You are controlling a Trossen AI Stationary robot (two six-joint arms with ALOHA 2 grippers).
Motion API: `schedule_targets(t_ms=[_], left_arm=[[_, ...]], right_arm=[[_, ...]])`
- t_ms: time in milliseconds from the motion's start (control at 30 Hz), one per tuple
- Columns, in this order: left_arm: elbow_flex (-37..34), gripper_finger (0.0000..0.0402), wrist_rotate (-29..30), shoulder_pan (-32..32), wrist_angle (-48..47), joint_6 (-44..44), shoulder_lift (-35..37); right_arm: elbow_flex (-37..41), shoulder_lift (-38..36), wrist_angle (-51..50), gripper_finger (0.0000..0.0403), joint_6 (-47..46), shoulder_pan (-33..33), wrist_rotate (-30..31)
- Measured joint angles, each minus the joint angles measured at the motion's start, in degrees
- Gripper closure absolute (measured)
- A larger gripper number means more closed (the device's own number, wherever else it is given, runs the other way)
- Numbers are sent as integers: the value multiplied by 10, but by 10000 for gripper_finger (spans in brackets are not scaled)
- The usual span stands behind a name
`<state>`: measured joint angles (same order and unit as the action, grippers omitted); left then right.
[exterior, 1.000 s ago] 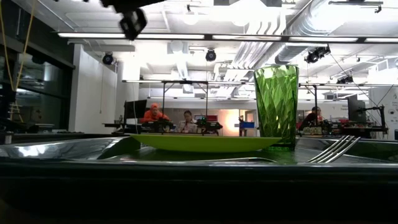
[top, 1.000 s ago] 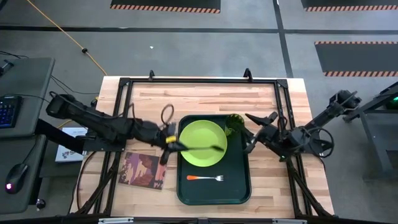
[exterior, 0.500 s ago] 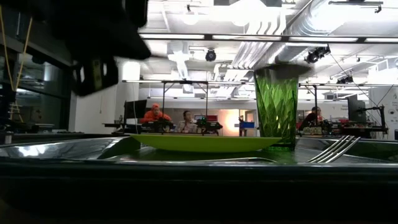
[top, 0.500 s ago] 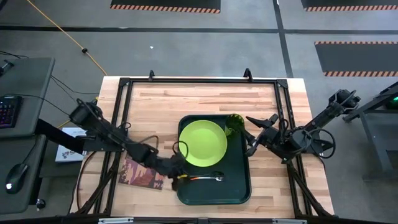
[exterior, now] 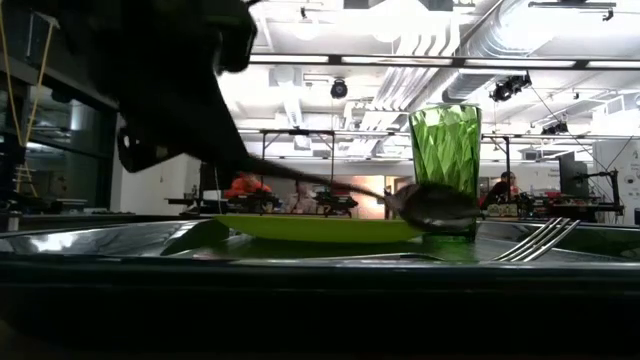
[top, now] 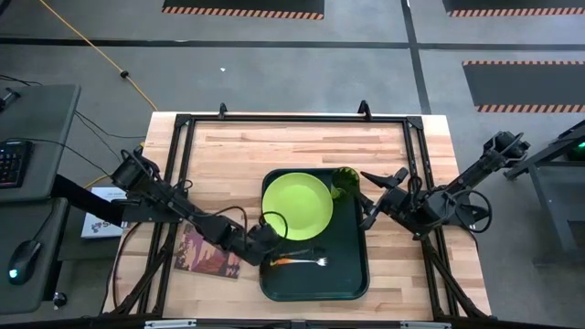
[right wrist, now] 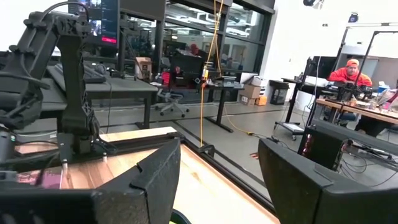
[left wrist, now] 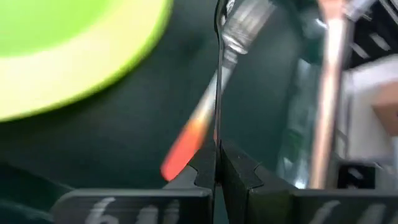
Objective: Pick and place plate/cup/fork/spoon on tray
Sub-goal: Put the black spoon on the black serving tray in between the green plate and orange fork
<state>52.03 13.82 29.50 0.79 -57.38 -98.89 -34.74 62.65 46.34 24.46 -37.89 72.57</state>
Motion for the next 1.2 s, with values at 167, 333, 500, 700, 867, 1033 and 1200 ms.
schedule_targets(t_ms=[167,333,500,700,867,1033,1200], left_arm=[[12,401,-8,13,-42,9,0],[14,401,43,27,-87,5,0],[14,401,42,36,-87,4,0],[14,401,33,44,-85,-10,0],[14,401,32,45,-83,-15,0],[14,401,32,51,-95,-16,5],[14,401,32,56,-153,-23,24]], right_arm=[[0,0,0,194,-8,0,0],[0,0,-1,194,-18,0,0],[0,0,-1,194,-19,0,0],[0,0,-1,194,-19,0,0],[0,0,-2,194,-19,0,0],[0,0,-2,194,-20,0,0],[0,0,-4,194,-29,0,-1]])
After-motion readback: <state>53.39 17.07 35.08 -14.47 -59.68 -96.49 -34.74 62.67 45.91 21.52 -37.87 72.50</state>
